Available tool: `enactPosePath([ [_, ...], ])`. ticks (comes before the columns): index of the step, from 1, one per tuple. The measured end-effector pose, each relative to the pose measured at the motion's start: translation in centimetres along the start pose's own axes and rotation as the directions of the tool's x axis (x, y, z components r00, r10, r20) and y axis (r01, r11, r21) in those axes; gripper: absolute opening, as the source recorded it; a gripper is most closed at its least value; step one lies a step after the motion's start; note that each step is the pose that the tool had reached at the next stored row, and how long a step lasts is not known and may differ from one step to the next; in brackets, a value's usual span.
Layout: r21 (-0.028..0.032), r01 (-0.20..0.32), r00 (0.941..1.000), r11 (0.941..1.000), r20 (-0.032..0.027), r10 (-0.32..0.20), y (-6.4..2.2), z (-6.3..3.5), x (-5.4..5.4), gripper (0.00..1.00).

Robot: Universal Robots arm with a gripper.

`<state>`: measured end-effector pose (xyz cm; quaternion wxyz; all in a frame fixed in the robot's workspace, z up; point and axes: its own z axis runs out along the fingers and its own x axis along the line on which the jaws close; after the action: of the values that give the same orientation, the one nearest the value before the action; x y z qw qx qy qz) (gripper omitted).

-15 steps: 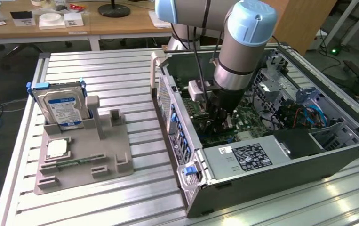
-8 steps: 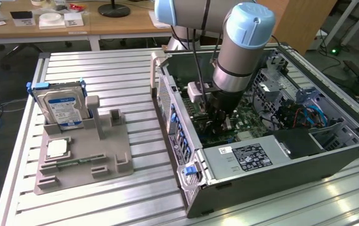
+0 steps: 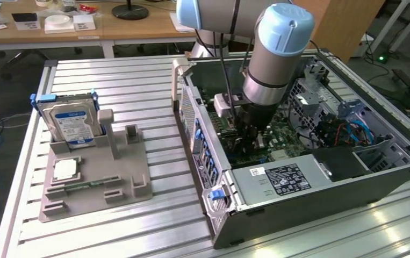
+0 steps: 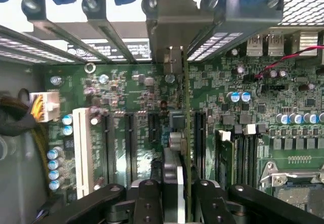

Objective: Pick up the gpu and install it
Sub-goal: 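Insert the gpu into the slot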

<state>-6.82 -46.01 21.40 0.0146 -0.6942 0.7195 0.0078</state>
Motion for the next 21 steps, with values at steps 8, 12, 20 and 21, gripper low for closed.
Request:
enactPosePath([
  [8, 0.0057, 0.0, 1.0, 1.0, -0.0016, 0.0, -0.03, -3.05, -0.1, 0.35],
  [12, 0.01, 0.0, 1.0, 1.0, -0.0013, 0.0, -0.04, -4.63, -0.1, 0.35],
  [20, 0.0165, 0.001, 1.0, 0.9999, -0.0012, -0.001, -0.05, -5.69, -0.2, 0.34],
  [21, 0.0164, 0.001, 1.0, 0.9999, -0.0012, -0.001, -0.05, -5.69, -0.2, 0.27],
])
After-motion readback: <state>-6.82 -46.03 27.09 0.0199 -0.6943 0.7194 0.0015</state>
